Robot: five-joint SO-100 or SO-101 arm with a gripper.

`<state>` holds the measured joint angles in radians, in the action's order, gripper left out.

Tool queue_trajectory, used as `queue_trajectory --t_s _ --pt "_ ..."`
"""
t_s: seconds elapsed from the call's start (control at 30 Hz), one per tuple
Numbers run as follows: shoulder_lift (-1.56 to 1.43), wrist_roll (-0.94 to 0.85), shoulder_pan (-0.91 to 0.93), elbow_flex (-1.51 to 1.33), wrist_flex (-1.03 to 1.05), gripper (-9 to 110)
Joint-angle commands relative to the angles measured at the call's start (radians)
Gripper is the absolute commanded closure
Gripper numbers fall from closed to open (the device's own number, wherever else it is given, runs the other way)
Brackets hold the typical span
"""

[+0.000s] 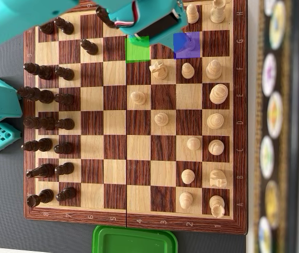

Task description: Play chess

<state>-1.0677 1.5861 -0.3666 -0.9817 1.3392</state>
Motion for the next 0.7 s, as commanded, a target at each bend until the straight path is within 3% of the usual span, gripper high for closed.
queue_trajectory --t_s 0.0,0.67 --pt "0.014 -0.003 0.011 0.074 -0.009 84" --pt "0.106 -0.005 0.057 0.129 -0.011 84"
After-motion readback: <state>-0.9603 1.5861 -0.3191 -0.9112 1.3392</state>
